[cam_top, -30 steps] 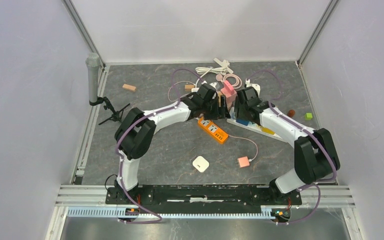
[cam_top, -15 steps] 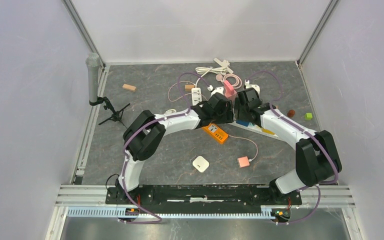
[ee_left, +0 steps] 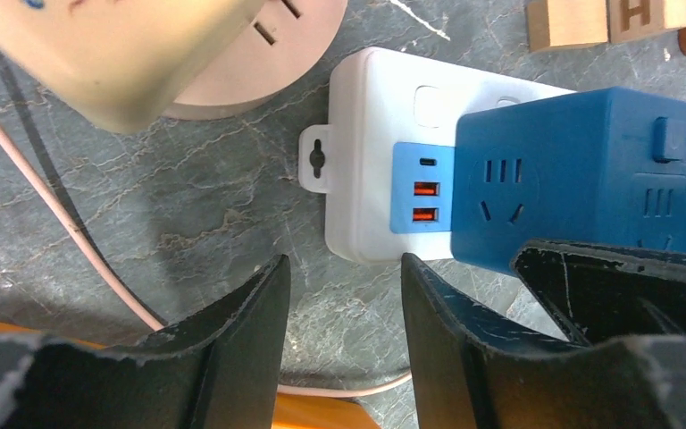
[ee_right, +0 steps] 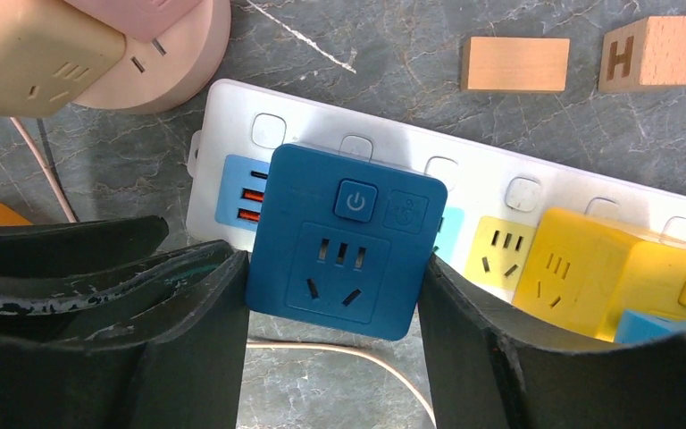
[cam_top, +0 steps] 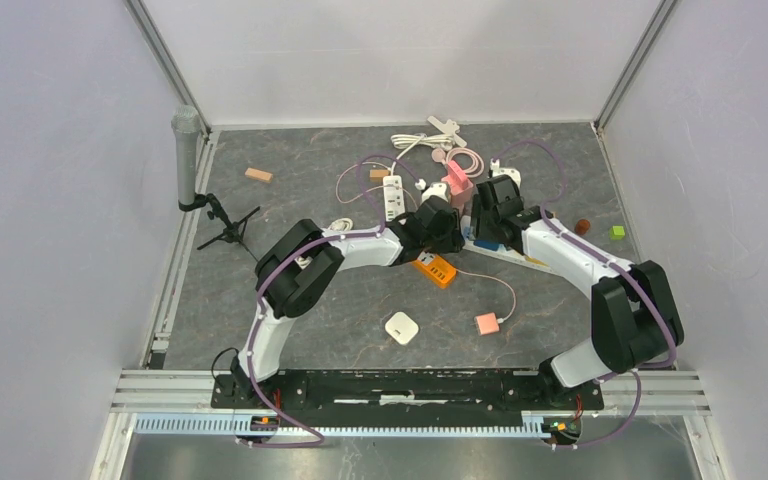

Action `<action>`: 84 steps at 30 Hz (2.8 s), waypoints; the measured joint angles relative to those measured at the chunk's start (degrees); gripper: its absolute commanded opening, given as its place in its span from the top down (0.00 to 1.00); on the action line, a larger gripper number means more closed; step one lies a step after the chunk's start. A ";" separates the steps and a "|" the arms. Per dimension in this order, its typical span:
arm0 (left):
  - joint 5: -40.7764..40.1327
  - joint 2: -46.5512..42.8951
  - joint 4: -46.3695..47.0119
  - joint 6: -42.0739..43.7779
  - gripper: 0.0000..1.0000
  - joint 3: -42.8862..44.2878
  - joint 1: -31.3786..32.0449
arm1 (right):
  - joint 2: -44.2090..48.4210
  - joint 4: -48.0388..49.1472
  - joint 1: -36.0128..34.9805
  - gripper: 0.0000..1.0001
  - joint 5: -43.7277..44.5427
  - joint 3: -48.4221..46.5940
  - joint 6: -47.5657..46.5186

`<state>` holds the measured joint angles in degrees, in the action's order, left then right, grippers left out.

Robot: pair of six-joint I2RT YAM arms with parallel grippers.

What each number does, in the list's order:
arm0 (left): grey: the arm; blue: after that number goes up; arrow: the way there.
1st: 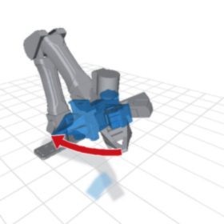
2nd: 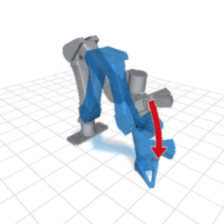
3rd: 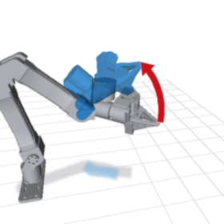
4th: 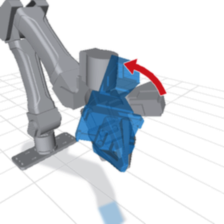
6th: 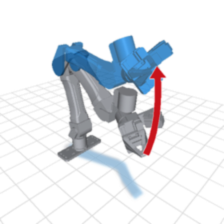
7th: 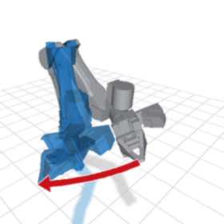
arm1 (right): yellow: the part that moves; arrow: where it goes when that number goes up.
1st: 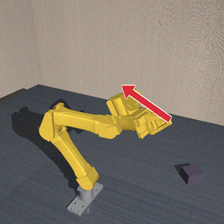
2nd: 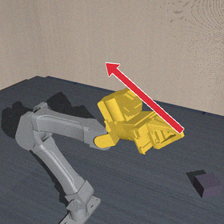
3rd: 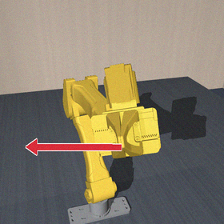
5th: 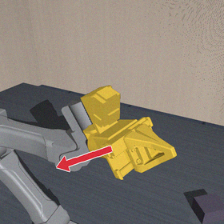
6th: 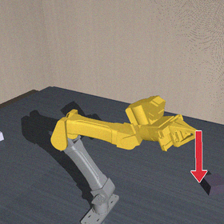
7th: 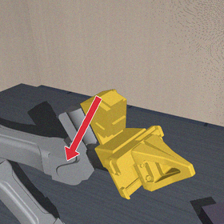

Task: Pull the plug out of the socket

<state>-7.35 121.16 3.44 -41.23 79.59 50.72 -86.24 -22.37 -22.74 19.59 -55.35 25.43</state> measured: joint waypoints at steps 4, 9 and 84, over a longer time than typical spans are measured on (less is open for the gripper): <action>0.15 0.31 0.90 0.26 0.46 -0.50 0.07 | 1.46 1.18 0.13 0.90 -1.33 1.60 -1.29; 0.44 0.28 1.22 0.24 0.42 -0.79 0.42 | 3.10 2.45 0.59 1.00 -3.15 3.54 -2.49; -1.42 -0.44 -3.30 -1.27 0.41 0.74 2.38 | 11.93 -2.38 8.24 1.00 -12.87 -5.75 -12.33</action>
<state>-8.78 120.73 0.14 -42.50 80.34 53.10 -74.30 -24.75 -14.50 6.72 -61.10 13.10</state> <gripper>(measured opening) 0.473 0.660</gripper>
